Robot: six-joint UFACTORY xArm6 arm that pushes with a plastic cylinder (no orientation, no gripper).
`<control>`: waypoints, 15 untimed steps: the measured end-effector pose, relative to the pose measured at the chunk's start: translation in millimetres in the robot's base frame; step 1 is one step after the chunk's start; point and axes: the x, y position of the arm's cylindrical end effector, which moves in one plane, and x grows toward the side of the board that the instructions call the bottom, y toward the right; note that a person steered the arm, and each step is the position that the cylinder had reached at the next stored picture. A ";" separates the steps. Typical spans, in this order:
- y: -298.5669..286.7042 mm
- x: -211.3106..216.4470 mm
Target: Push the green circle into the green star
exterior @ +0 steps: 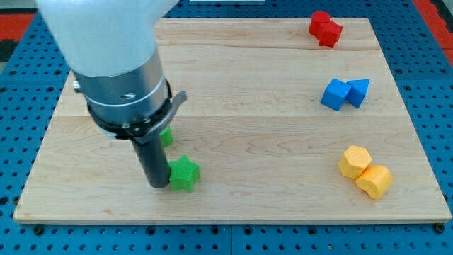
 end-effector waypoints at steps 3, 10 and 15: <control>-130.7 -86.6; 5.6 -83.6; 4.8 -58.2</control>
